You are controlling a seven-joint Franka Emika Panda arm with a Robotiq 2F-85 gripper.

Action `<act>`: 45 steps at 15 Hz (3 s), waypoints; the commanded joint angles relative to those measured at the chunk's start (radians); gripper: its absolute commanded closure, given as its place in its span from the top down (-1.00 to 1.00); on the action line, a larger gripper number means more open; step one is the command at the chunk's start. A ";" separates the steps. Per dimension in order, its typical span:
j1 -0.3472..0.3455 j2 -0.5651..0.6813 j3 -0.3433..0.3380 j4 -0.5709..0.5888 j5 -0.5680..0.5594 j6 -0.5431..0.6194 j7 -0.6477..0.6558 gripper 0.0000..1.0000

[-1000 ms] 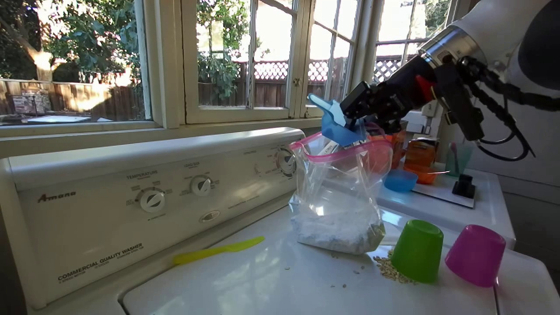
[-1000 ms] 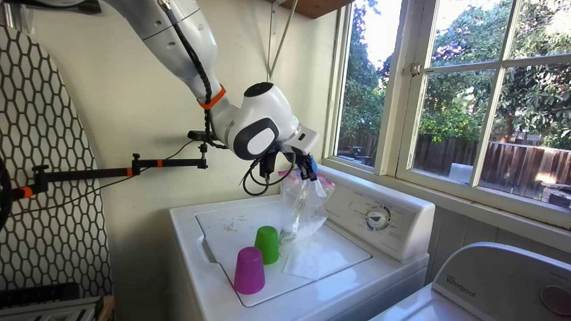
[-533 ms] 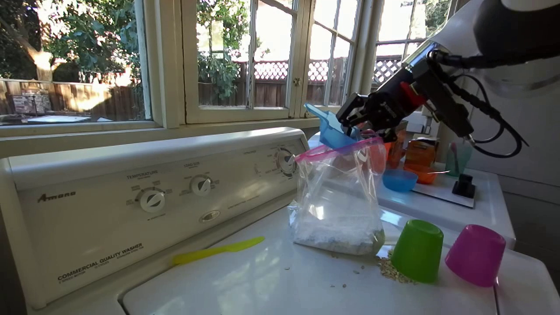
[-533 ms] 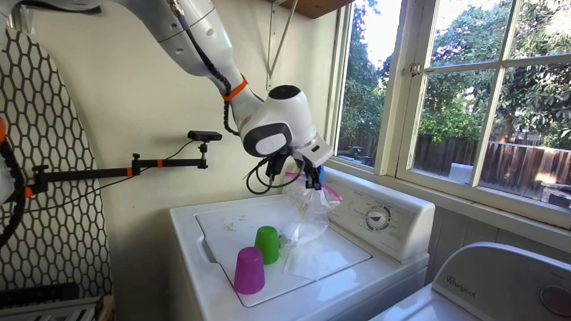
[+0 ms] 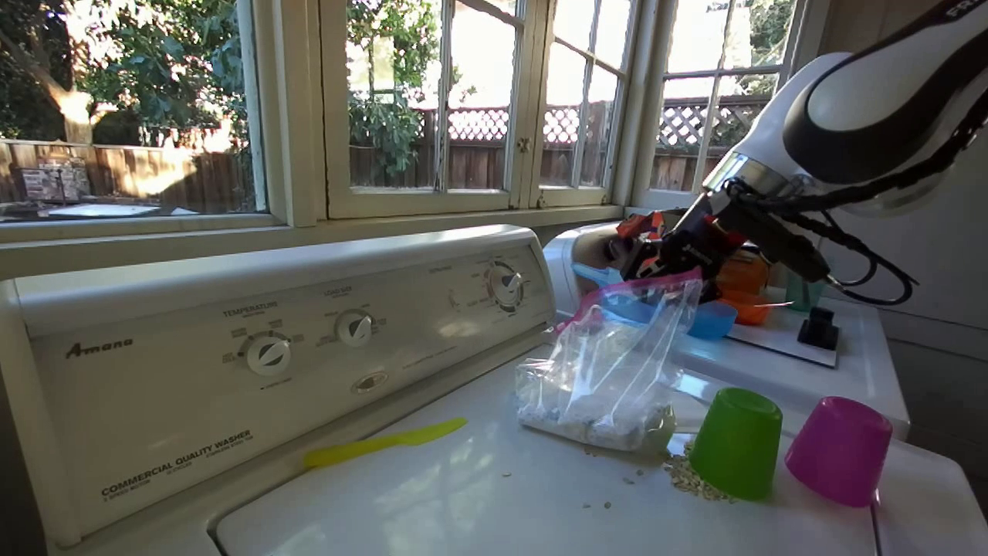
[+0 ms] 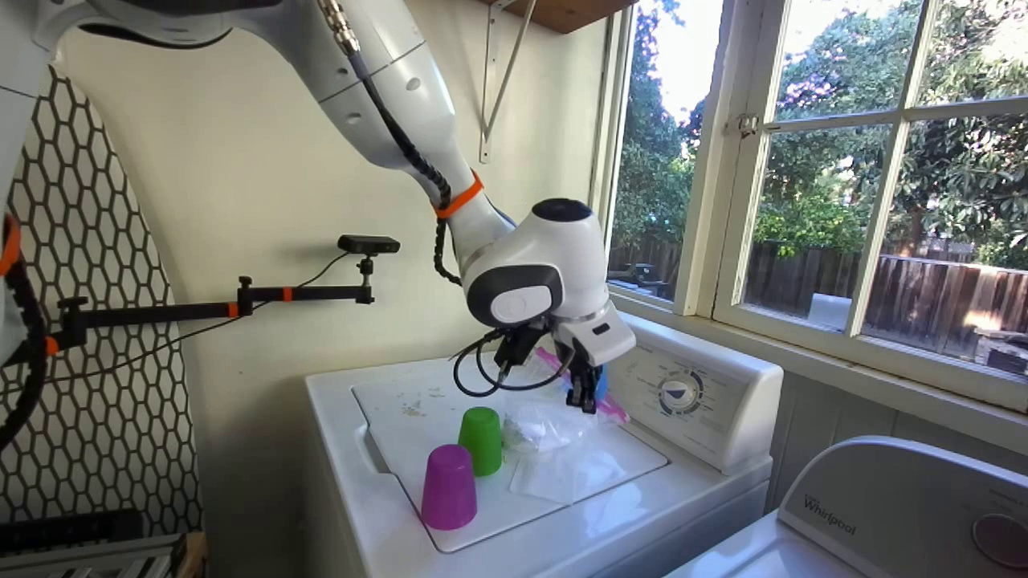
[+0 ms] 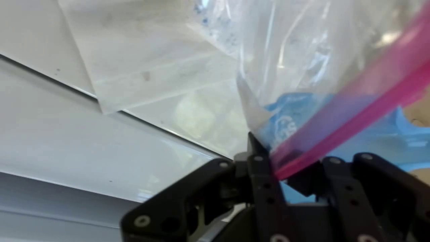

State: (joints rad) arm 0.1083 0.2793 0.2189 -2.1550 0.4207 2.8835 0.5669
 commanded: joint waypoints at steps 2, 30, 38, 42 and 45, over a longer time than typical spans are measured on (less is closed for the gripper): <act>0.089 0.042 -0.111 0.018 -0.081 -0.112 0.122 -0.97; 0.179 -0.005 -0.172 -0.022 -0.249 -0.125 0.341 1.00; 0.193 -0.027 -0.168 -0.014 -0.416 -0.109 0.274 1.00; 0.201 -0.012 -0.175 0.007 -0.515 -0.094 0.190 1.00; 0.215 0.003 -0.197 0.010 -0.620 -0.062 0.139 1.00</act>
State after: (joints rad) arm 0.3016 0.2680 0.0511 -2.1438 -0.1102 2.7771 0.7460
